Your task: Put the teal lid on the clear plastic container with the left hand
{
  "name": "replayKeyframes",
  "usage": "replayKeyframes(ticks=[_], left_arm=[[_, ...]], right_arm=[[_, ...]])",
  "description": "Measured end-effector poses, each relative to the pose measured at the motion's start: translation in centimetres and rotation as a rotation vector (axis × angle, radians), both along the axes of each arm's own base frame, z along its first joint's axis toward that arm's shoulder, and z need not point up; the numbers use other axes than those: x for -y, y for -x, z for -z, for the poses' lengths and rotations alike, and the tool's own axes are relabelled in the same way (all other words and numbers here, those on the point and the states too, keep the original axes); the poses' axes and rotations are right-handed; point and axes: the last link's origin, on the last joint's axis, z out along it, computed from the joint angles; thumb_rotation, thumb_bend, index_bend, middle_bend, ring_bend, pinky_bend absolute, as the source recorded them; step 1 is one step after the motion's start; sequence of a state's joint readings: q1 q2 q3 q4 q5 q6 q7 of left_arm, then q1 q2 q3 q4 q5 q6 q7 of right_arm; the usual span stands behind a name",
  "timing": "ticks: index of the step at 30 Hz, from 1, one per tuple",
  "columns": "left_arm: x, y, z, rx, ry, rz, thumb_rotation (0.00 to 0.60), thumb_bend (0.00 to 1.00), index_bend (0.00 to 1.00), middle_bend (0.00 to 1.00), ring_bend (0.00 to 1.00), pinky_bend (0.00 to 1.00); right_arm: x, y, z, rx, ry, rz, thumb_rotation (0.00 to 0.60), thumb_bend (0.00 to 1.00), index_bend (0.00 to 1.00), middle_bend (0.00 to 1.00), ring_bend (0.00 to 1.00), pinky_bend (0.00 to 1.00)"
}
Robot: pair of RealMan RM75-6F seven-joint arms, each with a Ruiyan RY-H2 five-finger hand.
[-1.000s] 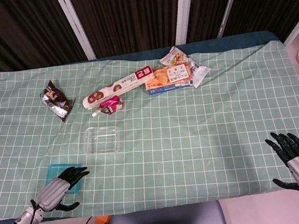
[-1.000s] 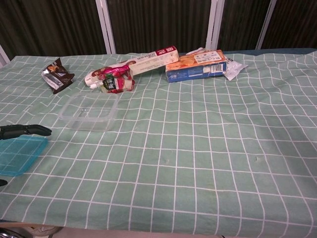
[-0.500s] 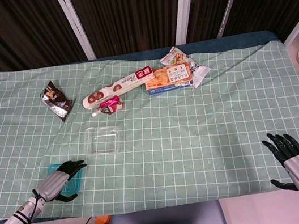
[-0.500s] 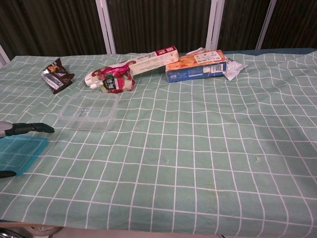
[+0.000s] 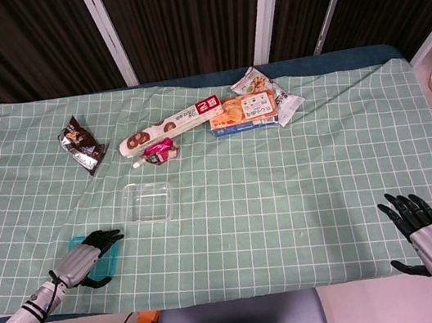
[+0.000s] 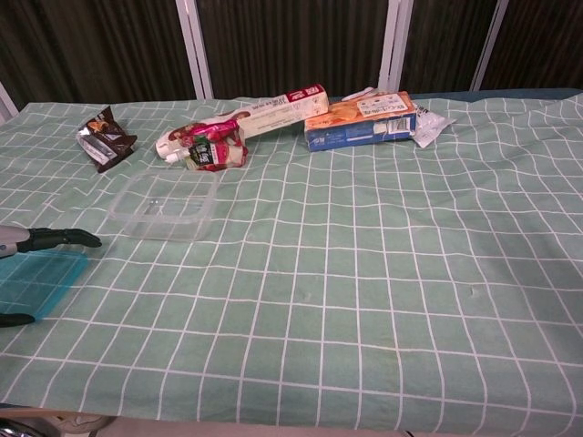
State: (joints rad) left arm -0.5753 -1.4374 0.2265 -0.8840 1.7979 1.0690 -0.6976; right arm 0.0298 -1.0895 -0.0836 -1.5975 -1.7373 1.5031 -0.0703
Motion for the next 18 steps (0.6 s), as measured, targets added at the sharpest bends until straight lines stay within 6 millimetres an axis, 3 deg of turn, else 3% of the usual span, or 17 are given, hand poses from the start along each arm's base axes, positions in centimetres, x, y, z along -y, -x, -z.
replayKeyframes(ticks=[18], left_arm=[[-0.40, 0.68, 0.17, -0.047, 0.026, -0.047, 0.600, 0.23, 0.00, 0.00, 0.00, 0.00]], right_arm=[[0.15, -0.01, 0.10, -0.004, -0.005, 0.003, 0.600, 0.19, 0.00, 0.06, 0.00, 0.00]])
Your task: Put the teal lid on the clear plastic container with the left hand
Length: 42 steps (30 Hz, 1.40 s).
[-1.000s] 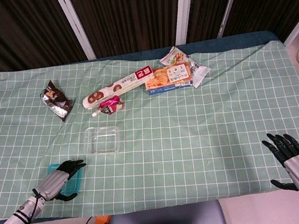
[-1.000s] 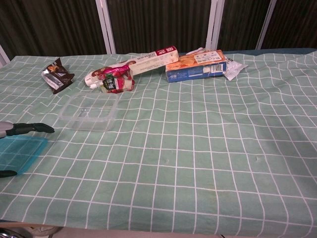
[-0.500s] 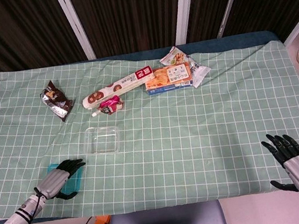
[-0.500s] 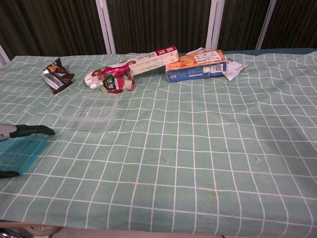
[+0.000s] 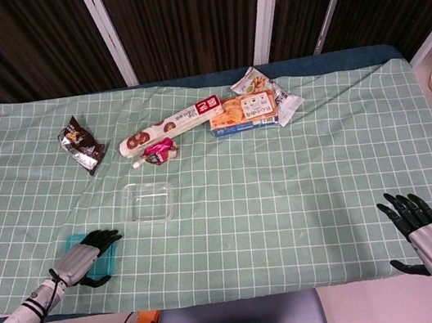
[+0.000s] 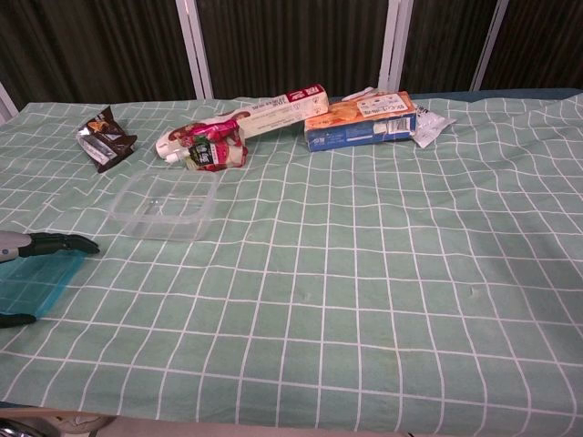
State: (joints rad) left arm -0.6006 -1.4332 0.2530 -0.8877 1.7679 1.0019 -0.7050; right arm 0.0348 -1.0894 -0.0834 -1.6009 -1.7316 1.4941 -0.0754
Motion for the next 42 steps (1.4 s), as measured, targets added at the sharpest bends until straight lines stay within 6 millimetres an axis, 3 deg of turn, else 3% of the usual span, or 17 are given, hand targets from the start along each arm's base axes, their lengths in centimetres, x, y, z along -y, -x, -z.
replayKeyframes(ticks=[4, 7, 11, 15, 25, 30, 36, 42], left_arm=[[0.1, 0.2, 0.0, -0.004, 0.011, -0.025, 0.600, 0.23, 0.00, 0.04, 0.02, 0.03], [0.1, 0.2, 0.0, 0.003, 0.013, -0.040, 0.600, 0.24, 0.00, 0.23, 0.20, 0.21], [0.3, 0.1, -0.1, 0.031, 0.003, -0.037, 0.600, 0.25, 0.00, 0.46, 0.44, 0.52], [0.5, -0.2, -0.4, 0.066, -0.014, -0.024, 0.600, 0.28, 0.00, 0.59, 0.56, 0.65], [0.8, -1.6, -3.6, 0.135, -0.086, 0.030, 0.600, 0.30, 0.00, 0.63, 0.60, 0.69], [0.5, -3.4, -6.0, 0.157, -0.130, 0.040, 0.600, 0.31, 0.00, 0.63, 0.60, 0.70], [-0.3, -8.2, -7.6, 0.201, -0.149, 0.041, 0.600, 0.31, 0.00, 0.63, 0.60, 0.68], [-3.4, -13.8, -6.9, 0.145, -0.143, 0.090, 0.600, 0.32, 0.00, 0.64, 0.59, 0.65]], right_arm=[[0.0, 0.0, 0.0, 0.001, -0.002, 0.000, 0.600, 0.19, 0.00, 0.06, 0.00, 0.00], [0.0, -0.1, 0.0, 0.003, -0.001, 0.000, 0.600, 0.19, 0.00, 0.06, 0.00, 0.00], [0.0, -0.1, 0.0, 0.003, -0.003, -0.002, 0.600, 0.18, 0.00, 0.06, 0.00, 0.00], [-0.1, -0.1, 0.0, 0.005, -0.002, -0.003, 0.600, 0.19, 0.00, 0.06, 0.00, 0.00], [-0.1, -0.1, 0.0, 0.007, -0.007, -0.006, 0.600, 0.19, 0.00, 0.06, 0.00, 0.00], [0.1, -0.2, 0.1, 0.006, -0.015, -0.007, 0.600, 0.19, 0.00, 0.06, 0.00, 0.00], [0.3, -0.3, 0.4, 0.004, -0.035, -0.009, 0.600, 0.19, 0.00, 0.06, 0.00, 0.00], [0.4, -0.4, 0.1, 0.019, -0.039, -0.009, 0.600, 0.19, 0.00, 0.06, 0.00, 0.00]])
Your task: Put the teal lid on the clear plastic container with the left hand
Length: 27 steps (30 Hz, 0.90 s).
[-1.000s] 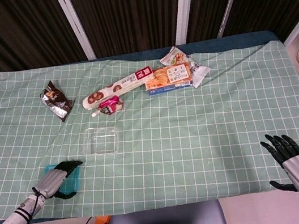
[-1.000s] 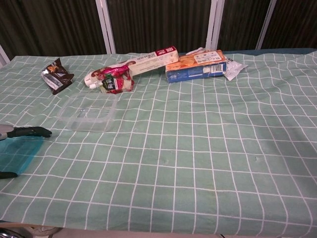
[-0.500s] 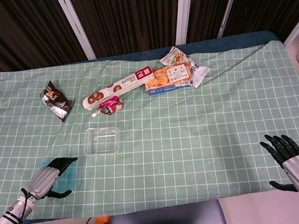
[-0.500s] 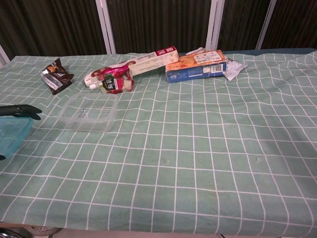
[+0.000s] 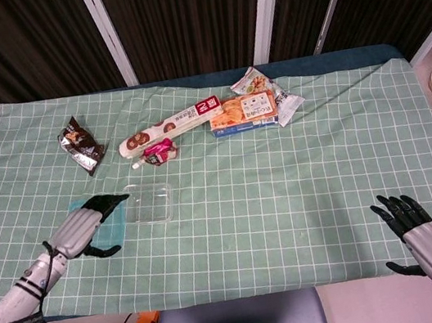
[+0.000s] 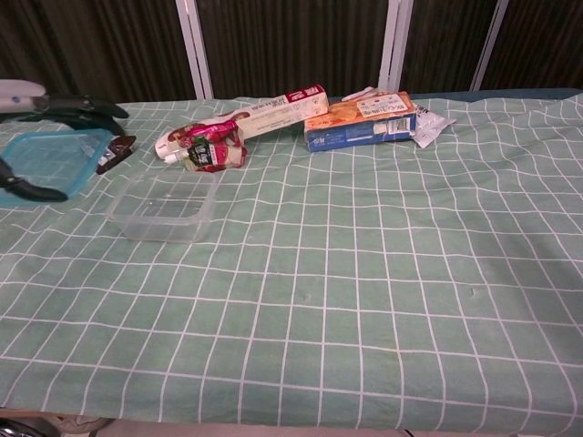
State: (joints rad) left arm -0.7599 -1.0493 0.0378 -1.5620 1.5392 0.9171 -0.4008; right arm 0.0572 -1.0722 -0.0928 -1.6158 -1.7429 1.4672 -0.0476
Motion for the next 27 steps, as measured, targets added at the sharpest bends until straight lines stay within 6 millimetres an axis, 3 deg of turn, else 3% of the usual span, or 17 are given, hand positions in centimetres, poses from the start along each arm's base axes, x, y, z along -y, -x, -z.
replayKeyframes(ticks=[5, 8, 17, 27], left_arm=[[-2.7, -3.9, 2.2, -0.058, 0.014, 0.040, 0.600, 0.32, 0.00, 0.64, 0.58, 0.62], [-3.8, -5.1, 3.7, -0.062, 0.035, 0.026, 0.600, 0.32, 0.00, 0.65, 0.58, 0.63], [-6.3, -6.9, 6.9, -0.089, 0.061, -0.021, 0.600, 0.32, 0.00, 0.64, 0.58, 0.62], [-6.9, -6.8, 8.2, -0.124, 0.079, -0.071, 0.600, 0.32, 0.00, 0.64, 0.58, 0.62]], right_arm=[[0.2, 0.2, -0.6, 0.021, 0.005, 0.012, 0.600, 0.19, 0.00, 0.06, 0.00, 0.00], [0.5, 0.4, -0.9, 0.028, 0.007, 0.022, 0.600, 0.19, 0.00, 0.06, 0.00, 0.00], [1.1, 0.5, -0.9, 0.030, -0.012, 0.035, 0.600, 0.19, 0.00, 0.06, 0.00, 0.00], [1.0, 0.5, -1.2, 0.040, -0.015, 0.031, 0.600, 0.19, 0.00, 0.06, 0.00, 0.00]])
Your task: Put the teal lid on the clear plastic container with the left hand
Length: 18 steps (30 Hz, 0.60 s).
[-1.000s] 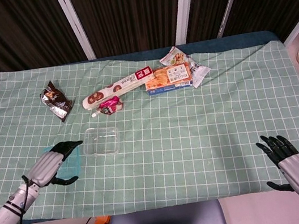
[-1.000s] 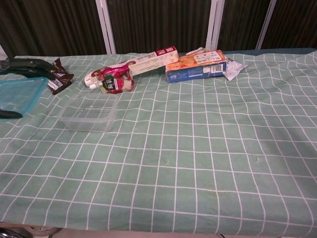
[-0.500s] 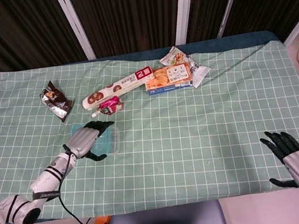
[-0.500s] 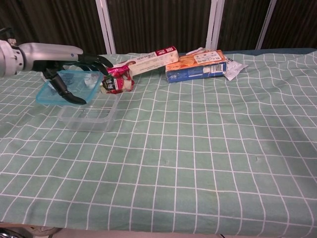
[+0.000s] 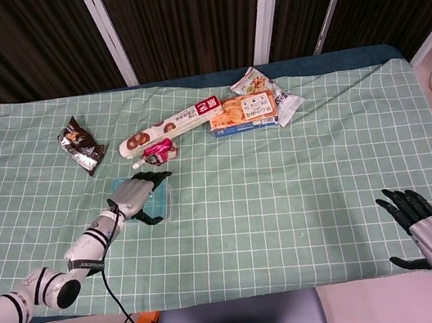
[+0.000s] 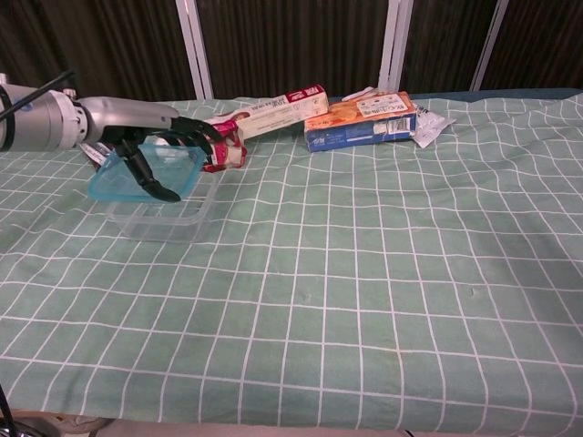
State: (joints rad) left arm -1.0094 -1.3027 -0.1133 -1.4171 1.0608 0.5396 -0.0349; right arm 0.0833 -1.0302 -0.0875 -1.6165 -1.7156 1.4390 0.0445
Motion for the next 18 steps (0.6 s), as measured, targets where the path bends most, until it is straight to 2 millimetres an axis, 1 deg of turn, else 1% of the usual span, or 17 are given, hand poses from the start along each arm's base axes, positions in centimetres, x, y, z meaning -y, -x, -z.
replayKeyframes(ticks=[9, 18], left_arm=[[0.4, -0.6, 1.4, -0.003, 0.017, 0.009, 0.600, 0.32, 0.00, 0.64, 0.58, 0.59], [0.2, -0.9, 2.6, -0.013, 0.022, 0.001, 0.600, 0.32, 0.00, 0.63, 0.58, 0.59]], right_arm=[[-0.1, -0.1, 0.0, 0.005, -0.004, -0.007, 0.600, 0.19, 0.00, 0.06, 0.00, 0.00], [-0.1, 0.0, -0.3, 0.014, -0.006, -0.011, 0.600, 0.19, 0.00, 0.06, 0.00, 0.00]])
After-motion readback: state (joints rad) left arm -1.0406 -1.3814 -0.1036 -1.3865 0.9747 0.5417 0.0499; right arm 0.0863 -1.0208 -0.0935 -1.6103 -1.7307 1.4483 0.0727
